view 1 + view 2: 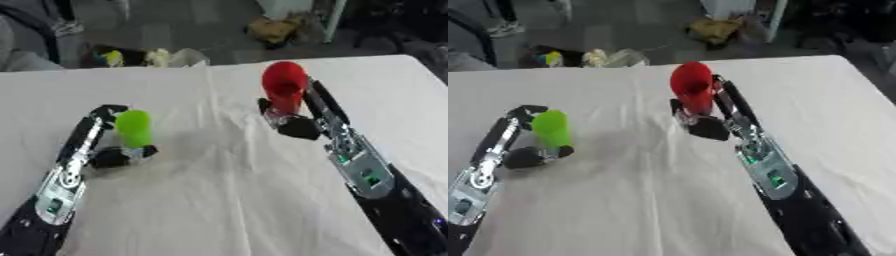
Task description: Pour the contents of one cup into another cup.
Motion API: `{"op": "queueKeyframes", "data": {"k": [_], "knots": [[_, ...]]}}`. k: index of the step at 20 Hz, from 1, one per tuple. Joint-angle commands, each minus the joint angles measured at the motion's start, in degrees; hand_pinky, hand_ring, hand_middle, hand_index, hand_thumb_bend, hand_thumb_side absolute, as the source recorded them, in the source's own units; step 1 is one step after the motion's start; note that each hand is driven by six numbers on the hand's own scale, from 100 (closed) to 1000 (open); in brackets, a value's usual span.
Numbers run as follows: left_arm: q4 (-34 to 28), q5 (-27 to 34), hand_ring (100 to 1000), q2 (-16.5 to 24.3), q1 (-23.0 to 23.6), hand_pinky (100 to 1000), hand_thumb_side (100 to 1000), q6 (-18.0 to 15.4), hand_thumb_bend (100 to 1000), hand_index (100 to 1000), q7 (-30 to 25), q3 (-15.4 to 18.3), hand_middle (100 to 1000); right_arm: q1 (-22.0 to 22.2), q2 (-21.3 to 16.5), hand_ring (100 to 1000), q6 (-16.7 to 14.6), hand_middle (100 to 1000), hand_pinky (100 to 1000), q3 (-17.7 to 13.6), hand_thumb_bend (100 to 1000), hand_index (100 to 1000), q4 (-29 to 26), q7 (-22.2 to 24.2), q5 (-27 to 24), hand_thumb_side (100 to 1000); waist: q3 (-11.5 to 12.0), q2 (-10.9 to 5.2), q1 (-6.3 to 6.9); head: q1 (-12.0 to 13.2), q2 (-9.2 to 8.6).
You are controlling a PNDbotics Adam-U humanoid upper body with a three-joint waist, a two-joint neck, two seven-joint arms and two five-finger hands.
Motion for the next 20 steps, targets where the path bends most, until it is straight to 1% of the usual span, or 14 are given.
{"op": "queueKeyframes", "data": {"k": [1,5,8,12,13,17,19,20], "knots": [[-0.11,0.15,733,0.42,-1.68,727,507,-0.67,884,851,0.01,0.27,785,-1.19,-0.67,863,-0.14,448,979,-0.22,100,635,-1.55,0.07,-0.60,310,-0.24,-0.83,0.01,0.08,-0.34],[0.54,-0.28,725,0.28,-2.22,726,496,-1.01,895,841,-0.14,0.17,757,-1.28,-0.45,863,-0.23,448,978,-0.18,100,634,-1.54,0.11,-0.68,311,-0.43,-0.69,0.03,0.06,-0.34],[1.40,-0.76,710,0.11,-2.57,722,479,-1.04,889,827,-0.15,0.20,719,-1.29,-0.36,863,-0.29,448,978,-0.16,100,634,-1.47,0.13,-0.67,311,-0.59,-0.55,-0.04,0.08,-0.34],[2.45,-0.78,677,-0.22,-2.97,705,458,-1.13,855,803,0.55,0.42,656,-1.38,-0.31,863,-0.30,448,978,-0.15,100,634,-1.55,0.06,-0.70,310,-0.91,-0.36,-0.19,0.04,-0.37],[2.69,-0.57,668,-0.34,-3.04,701,458,-1.18,853,801,0.84,0.47,653,-1.39,-0.30,861,-0.29,448,978,-0.14,100,634,-1.57,0.04,-0.71,300,-0.97,-0.32,-0.23,0.03,-0.38],[3.43,0.70,618,-1.05,-3.42,682,439,-1.33,815,758,2.11,0.77,563,-1.37,-0.24,858,-0.27,448,977,-0.13,100,634,-1.63,-0.05,-0.74,309,-1.17,-0.17,-0.36,0.05,-0.42],[3.84,1.15,611,-1.28,-3.62,680,443,-1.50,811,755,2.26,0.66,543,-1.37,-0.20,858,-0.26,448,977,-0.11,100,633,-1.64,-0.08,-0.76,311,-1.27,-0.11,-0.41,0.07,-0.42],[4.06,1.26,588,-1.39,-3.70,673,441,-1.60,798,743,2.16,0.62,503,-1.37,-0.17,858,-0.27,448,977,-0.09,100,633,-1.66,-0.08,-0.77,310,-1.36,-0.08,-0.43,0.11,-0.46]]}}
